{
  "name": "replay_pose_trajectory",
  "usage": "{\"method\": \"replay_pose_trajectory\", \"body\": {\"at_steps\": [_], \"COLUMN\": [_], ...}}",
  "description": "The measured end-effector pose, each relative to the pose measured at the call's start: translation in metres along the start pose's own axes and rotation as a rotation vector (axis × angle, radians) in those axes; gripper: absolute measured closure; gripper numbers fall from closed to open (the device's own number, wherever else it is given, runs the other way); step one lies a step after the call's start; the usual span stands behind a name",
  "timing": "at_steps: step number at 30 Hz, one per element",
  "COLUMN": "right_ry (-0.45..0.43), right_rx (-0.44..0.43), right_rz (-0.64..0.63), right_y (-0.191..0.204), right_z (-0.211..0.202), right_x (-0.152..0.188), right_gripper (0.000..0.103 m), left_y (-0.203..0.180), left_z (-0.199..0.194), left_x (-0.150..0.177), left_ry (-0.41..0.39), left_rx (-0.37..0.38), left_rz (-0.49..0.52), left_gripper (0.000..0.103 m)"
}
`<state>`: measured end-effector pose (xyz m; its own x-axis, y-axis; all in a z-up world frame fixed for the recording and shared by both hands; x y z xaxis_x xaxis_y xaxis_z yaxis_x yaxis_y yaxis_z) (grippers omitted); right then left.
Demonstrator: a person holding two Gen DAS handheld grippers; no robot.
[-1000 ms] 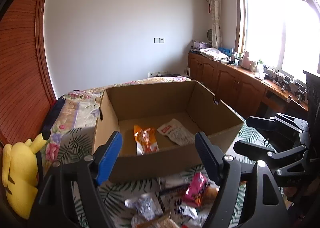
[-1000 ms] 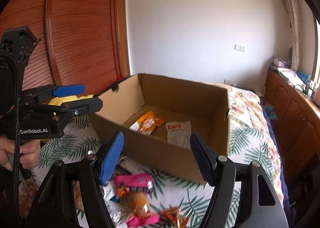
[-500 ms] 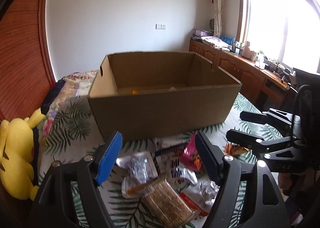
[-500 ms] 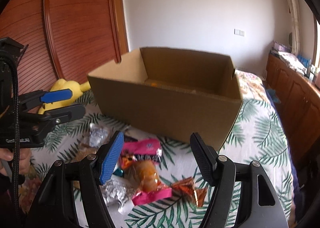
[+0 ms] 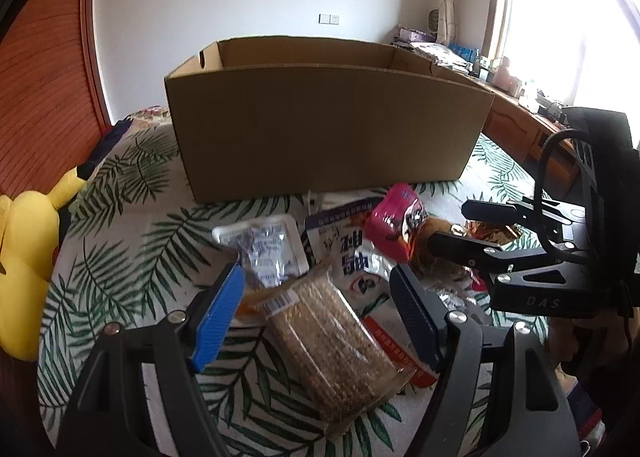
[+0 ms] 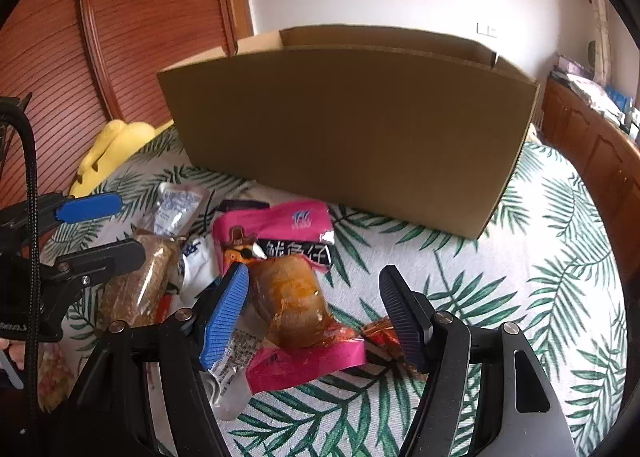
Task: Organize snacks
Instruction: 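Grasp the clear grain-bar pack with the left tool while the right grasps the pink squid bag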
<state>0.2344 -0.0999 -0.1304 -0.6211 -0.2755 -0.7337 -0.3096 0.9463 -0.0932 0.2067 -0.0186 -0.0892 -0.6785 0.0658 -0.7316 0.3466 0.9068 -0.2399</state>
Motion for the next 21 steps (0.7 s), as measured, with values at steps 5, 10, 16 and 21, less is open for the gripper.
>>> {"method": "replay_pose_trajectory", "body": {"at_steps": [5, 10, 16, 21], "right_ry": [0.023, 0.058, 0.081, 0.084], "right_rx": [-0.012, -0.014, 0.004, 0.015], "right_rz": [-0.01, -0.015, -0.034, -0.049], "right_y": [0.003, 0.004, 0.009, 0.012], "right_z": [0.005, 0.009, 0.014, 0.016], "right_x": [0.004, 0.008, 0.01, 0.011], "right_gripper": [0.033, 0.033, 0.033, 0.034], "left_y": [0.004, 0.008, 0.012, 0.011], "left_z": [0.006, 0.01, 0.017, 0.017], "left_x": [0.011, 0.022, 0.032, 0.037], "left_ry": [0.026, 0.057, 0.092, 0.099], "left_rx": [-0.006, -0.039, -0.047, -0.044], "left_rz": [-0.017, -0.031, -0.063, -0.077], "left_gripper": [0.027, 0.027, 0.027, 0.033]}}
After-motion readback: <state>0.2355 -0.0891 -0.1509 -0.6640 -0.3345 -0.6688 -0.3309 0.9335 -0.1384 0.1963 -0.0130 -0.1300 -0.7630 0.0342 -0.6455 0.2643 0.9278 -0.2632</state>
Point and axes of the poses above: each gripper's, at about its wrist camera, not at the fingertips, and z roughly the way its jaws point, y to its left, x to its underside, the point moved 8 cm from there along z, roughly the way its jaws point, and after that the axes turned 13 degrees about x, right-handed, at the moved point
